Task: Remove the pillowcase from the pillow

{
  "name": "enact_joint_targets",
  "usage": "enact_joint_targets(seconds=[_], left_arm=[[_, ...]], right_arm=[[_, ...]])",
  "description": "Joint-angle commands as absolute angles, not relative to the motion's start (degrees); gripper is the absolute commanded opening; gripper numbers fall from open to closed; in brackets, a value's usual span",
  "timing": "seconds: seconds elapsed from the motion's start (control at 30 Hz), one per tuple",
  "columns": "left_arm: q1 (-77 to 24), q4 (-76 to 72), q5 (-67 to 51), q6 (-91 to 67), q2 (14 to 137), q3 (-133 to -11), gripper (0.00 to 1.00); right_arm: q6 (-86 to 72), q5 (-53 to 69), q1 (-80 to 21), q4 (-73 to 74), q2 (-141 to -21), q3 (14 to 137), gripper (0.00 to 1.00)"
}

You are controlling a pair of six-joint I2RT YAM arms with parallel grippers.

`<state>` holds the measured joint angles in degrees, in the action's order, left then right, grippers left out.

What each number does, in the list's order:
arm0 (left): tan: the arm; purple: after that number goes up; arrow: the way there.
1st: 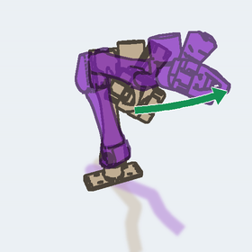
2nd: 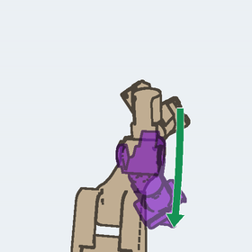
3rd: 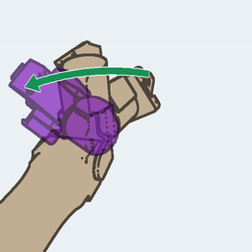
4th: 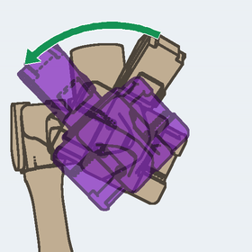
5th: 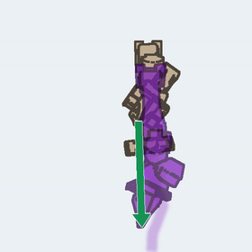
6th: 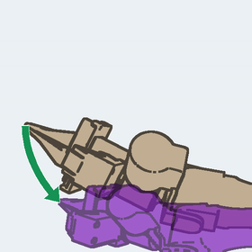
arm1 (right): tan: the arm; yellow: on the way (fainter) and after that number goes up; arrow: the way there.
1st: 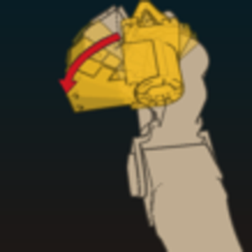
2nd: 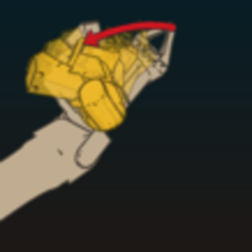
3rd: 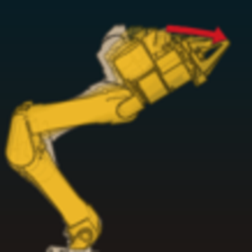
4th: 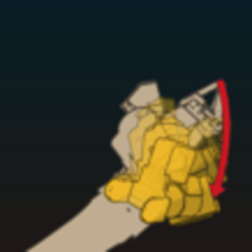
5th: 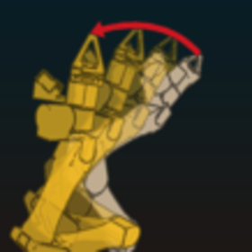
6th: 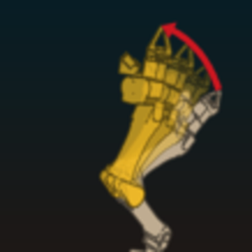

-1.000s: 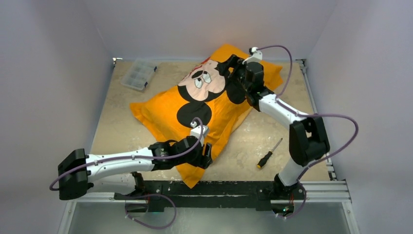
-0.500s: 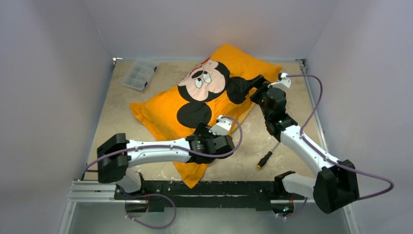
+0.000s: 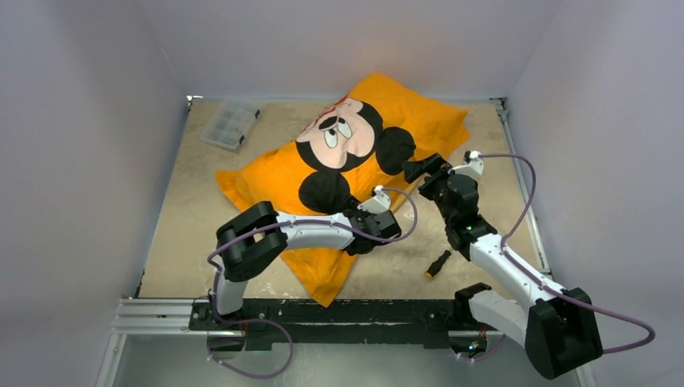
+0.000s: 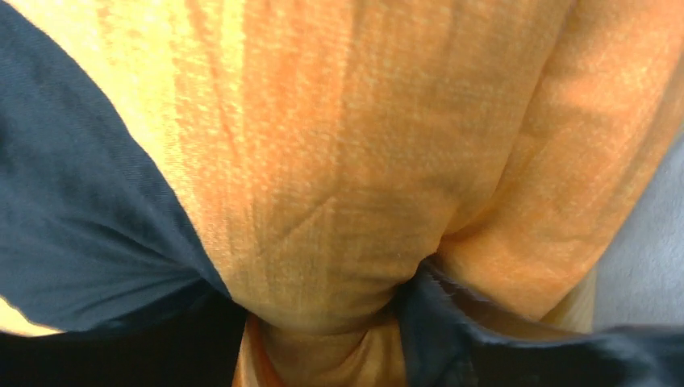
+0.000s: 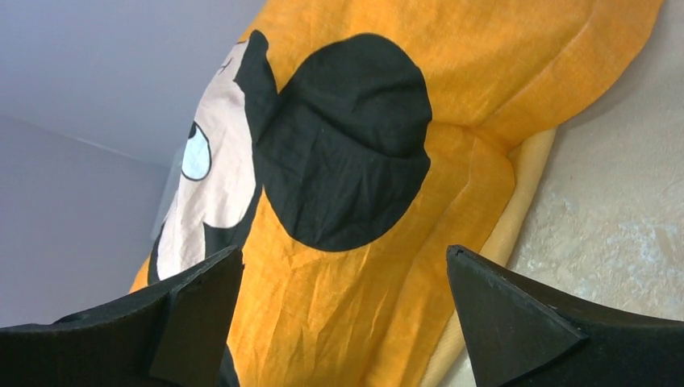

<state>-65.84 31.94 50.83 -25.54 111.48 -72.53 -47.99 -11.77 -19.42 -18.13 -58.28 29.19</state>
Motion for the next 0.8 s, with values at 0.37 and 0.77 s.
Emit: enact_joint_targets(seconds=[0.37,0.77], left_arm=[[-62.4,31.0,29.5,-18.5,97.8,-90.4,0.00],[-49.1,19.4,-6.6,-31.7,95.6,-104.6,0.00]], right_arm=[[-45.0,-0.4,-19.2,-25.8,-38.1,20.0,0.99],[-42.2,-0.2,-19.2,-21.9,-22.0,23.9,0.99]])
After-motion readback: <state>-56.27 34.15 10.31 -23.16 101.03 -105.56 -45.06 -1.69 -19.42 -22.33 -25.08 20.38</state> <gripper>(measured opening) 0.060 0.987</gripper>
